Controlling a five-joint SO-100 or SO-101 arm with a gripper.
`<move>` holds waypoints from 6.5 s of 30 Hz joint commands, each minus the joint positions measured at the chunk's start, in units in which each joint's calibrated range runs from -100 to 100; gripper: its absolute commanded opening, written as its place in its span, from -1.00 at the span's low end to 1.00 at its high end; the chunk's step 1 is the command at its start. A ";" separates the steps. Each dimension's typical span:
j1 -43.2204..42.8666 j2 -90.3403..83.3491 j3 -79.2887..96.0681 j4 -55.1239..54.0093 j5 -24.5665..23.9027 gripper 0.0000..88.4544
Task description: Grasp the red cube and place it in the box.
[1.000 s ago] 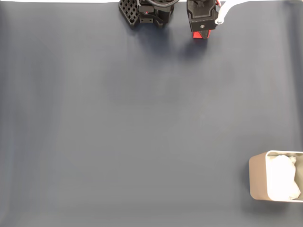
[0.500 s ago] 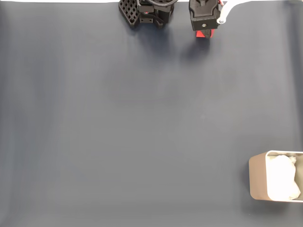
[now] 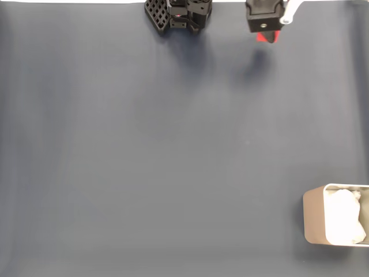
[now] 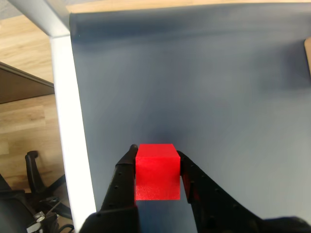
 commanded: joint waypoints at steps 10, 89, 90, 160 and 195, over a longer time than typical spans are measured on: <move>4.56 12.82 -20.91 -0.24 -2.20 -0.93; 32.83 86.47 -121.82 -2.86 -6.30 -0.94; 32.90 87.08 -122.55 -2.86 -6.25 -0.94; 34.68 97.22 -129.39 -7.94 -5.81 -0.75; 35.03 97.04 -129.76 -7.45 -4.98 -0.11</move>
